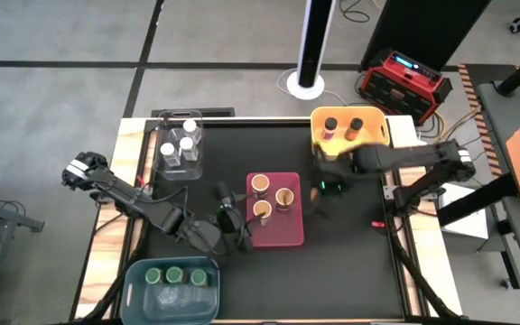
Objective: Sort spices by type
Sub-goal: Put the orange seasoning bottle into the yellow bin
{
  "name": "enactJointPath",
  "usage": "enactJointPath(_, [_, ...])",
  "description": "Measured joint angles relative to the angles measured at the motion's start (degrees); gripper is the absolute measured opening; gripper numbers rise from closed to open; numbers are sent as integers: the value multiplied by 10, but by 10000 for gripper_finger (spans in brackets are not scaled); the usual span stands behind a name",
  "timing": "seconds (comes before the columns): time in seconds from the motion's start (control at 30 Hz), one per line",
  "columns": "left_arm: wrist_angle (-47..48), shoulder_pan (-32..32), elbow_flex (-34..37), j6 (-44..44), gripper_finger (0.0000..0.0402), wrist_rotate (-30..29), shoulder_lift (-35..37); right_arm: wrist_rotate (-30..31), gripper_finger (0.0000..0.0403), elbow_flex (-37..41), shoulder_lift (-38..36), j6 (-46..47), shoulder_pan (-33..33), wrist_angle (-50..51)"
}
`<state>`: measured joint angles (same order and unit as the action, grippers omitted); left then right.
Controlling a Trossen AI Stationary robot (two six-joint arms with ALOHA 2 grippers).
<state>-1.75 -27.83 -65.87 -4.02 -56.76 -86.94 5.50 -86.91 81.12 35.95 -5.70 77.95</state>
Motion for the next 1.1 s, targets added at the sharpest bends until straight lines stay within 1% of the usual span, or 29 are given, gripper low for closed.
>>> enactJointPath(0.1, [9, 0, 0, 0, 249, -16, 0, 7, 203, -13, 0, -29, 71, 17])
enactJointPath(0.23, [29, 0, 0, 0, 249, -34, 0, 10, 203, -24, 0, -51, 164, 63])
enactJointPath(0.37, [33, 0, 0, 0, 249, -49, 0, 43, 203, -24, 0, -68, 250, 94])
enactJointPath(0.57, [34, 0, 0, 0, 249, -49, 0, 48, 203, -21, -1, -118, 363, 82])
enactJointPath(0.63, [41, 0, 0, 4, 249, -49, 0, 31, 203, -15, -1, -146, 394, 56])
enactJointPath(0.73, [49, 0, 0, 14, 249, -49, 0, -16, 203, -6, -1, -174, 430, 12])
enactJointPath(0.8, [54, 0, 0, 17, 249, -49, 0, -19, 203, 0, 1, -185, 444, -6])
enactJointPath(0.93, [58, 0, 0, 21, 249, -49, 0, -20, 203, 16, 3, -206, 466, -10])
enactJointPath(1.1, [58, 0, 0, 22, 249, -49, 0, -20, 203, 54, 0, -232, 481, -38])
